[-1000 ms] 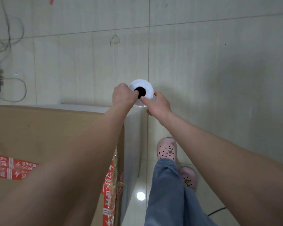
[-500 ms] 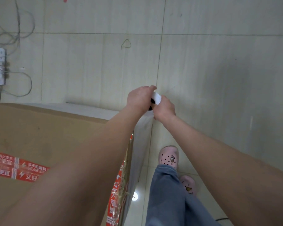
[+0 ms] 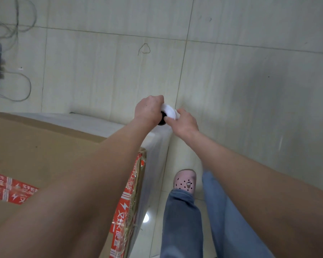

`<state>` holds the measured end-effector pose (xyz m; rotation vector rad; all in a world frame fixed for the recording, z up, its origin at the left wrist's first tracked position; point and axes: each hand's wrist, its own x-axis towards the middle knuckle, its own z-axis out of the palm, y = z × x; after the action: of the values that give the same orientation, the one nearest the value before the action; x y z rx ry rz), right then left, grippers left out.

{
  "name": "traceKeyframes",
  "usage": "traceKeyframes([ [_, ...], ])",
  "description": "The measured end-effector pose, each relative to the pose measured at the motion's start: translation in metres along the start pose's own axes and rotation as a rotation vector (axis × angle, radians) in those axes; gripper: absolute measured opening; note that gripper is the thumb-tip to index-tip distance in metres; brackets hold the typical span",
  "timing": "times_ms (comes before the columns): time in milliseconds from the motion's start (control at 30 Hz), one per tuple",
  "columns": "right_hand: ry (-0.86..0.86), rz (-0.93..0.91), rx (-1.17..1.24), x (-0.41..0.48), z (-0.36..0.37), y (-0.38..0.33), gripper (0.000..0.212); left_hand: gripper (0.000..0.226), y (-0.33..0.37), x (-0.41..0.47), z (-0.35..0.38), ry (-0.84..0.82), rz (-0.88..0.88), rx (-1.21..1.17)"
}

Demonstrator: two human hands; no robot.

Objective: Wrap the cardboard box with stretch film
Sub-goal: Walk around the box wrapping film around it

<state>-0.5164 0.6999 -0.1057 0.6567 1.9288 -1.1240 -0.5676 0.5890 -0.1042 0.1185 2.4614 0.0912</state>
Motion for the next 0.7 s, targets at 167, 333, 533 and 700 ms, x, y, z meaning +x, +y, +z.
traceKeyframes([
  [167,-0.021,0.003,0.05,0.01,-0.005,-0.011,0.075,0.021,-0.022,0.009,-0.001,0.136,-0.271,-0.284],
  [333,-0.074,-0.035,0.075,0.024,0.006,-0.042,0.083,0.021,-0.045,0.02,-0.008,0.192,-0.519,-0.507],
  [533,-0.142,-0.136,-0.003,0.044,0.027,-0.094,0.061,0.028,-0.07,0.022,-0.011,0.239,-0.8,-0.994],
  [700,-0.1,-0.096,-0.111,0.059,0.039,-0.116,0.032,0.035,-0.081,0.021,-0.019,0.136,-0.76,-1.007],
])
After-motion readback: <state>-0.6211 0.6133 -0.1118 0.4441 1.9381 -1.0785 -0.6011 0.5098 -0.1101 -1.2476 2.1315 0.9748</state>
